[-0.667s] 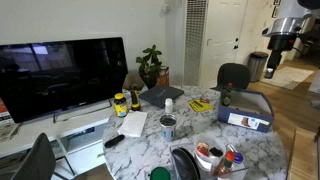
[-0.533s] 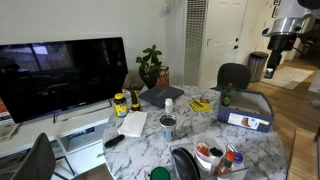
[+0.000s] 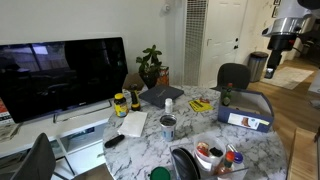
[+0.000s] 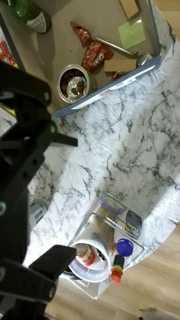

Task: Move the container forward

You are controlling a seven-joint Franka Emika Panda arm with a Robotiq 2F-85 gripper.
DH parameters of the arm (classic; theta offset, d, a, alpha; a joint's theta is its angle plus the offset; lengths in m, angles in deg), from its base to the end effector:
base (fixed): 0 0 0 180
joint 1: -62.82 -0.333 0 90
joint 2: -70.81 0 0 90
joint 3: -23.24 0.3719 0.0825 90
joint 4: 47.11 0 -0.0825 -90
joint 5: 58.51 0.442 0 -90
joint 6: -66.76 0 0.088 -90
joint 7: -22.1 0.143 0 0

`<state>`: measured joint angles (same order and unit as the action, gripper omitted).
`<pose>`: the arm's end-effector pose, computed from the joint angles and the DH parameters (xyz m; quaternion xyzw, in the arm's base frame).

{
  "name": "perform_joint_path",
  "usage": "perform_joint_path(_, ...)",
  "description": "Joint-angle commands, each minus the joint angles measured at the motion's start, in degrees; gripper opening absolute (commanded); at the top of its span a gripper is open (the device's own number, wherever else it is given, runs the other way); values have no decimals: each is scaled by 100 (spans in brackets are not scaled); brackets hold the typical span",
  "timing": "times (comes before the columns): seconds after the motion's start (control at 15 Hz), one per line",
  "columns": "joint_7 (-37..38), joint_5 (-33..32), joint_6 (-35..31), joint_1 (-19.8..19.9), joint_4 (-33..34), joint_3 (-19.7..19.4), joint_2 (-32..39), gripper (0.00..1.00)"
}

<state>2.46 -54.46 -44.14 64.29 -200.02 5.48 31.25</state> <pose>0.3343 -0.1015 0.4179 -0.9906 -0.0268 -0.0062 0.1343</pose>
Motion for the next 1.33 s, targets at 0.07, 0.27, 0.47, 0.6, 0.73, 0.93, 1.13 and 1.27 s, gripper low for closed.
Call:
perform_joint_path(0.07,-58,403,-279,-144,80,227,162,100)
perform_joint_path(0.27,-8,845,-653,-613,172,699,259,100)
perform_joint_path(0.47,130,867,-729,-1182,621,1501,713,100)
perform_joint_path(0.6,283,703,-680,-1445,1028,2024,1163,100)
perform_joint_path(0.73,237,769,-699,-1389,795,1986,804,100)
perform_joint_path(0.93,344,747,-701,-1570,1163,2338,1282,100)
perform_joint_path(1.13,366,923,-839,-1554,1307,2259,1677,100)
perform_joint_path(1.27,856,915,-1372,-1406,1384,2389,2237,100)
